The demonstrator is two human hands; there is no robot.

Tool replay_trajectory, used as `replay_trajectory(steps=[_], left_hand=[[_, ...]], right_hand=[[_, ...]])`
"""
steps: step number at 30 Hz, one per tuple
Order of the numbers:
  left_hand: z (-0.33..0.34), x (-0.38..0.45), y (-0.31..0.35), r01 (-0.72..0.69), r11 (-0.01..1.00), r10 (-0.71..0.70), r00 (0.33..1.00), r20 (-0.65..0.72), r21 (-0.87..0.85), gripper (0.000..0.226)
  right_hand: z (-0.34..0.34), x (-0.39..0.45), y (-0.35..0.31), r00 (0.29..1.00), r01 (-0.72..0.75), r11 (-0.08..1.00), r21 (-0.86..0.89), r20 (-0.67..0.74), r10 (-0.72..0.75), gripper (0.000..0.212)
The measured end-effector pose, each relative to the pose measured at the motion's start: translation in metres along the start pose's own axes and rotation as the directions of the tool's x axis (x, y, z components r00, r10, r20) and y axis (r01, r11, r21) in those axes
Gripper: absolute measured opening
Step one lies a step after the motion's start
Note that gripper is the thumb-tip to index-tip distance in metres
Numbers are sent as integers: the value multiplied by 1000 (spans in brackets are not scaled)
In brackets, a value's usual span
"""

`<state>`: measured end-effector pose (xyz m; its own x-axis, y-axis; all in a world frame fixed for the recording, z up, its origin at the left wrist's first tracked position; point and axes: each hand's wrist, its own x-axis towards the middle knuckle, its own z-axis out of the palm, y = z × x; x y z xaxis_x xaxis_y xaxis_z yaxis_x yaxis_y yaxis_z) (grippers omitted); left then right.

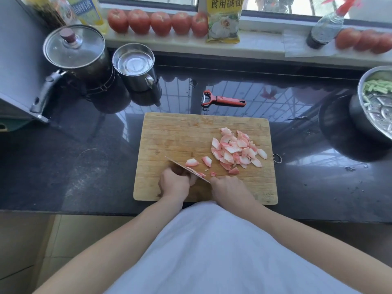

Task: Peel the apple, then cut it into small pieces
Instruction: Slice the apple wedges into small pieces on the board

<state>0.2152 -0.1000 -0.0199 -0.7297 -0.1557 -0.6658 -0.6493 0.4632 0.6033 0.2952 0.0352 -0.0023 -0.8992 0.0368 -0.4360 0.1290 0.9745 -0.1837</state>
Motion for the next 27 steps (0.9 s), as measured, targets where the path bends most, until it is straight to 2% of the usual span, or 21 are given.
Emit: replay_trajectory(steps=[3, 5, 7, 9, 12, 16, 19, 22, 24, 27], left_hand=[[0, 2, -4, -47, 999, 48, 999, -11, 19, 15], [-1, 3, -6, -55, 998, 55, 999, 1, 11, 13], [0, 4, -6, -60, 998, 60, 998, 5, 10, 13], [1, 5, -7, -65, 998, 65, 998, 7, 17, 13], [2, 7, -6, -70, 997, 69, 998, 7, 29, 15], [2, 6, -6, -66, 998, 66, 998, 21, 21, 18], [2, 7, -6, -63, 998, 63, 998, 27, 9, 20], [2, 7, -7, -56, 998, 56, 998, 34, -9, 20], [2, 6, -6, -56, 998, 57, 998, 40, -11, 18], [2, 8, -7, -64, 998, 64, 997, 47, -9, 18]], right_hand=[[6, -9, 9, 990, -81, 987, 141, -100, 95, 14], [9, -19, 20, 978, -74, 974, 213, -177, 113, 20], [11, -31, 26, 971, -43, 977, 208, -221, 89, 27], [14, -38, 29, 964, -15, 990, 140, -262, 51, 24], [16, -38, 29, 972, -4, 997, 80, -234, 23, 19], [19, -35, 27, 990, -43, 993, 108, -132, 57, 28], [17, -37, 26, 993, -37, 993, 115, -108, 50, 31], [13, -40, 29, 992, 2, 992, 127, -125, 13, 16], [11, -43, 32, 990, 2, 993, 116, -143, 15, 14], [6, -46, 33, 999, -51, 993, 109, -13, 53, 16]])
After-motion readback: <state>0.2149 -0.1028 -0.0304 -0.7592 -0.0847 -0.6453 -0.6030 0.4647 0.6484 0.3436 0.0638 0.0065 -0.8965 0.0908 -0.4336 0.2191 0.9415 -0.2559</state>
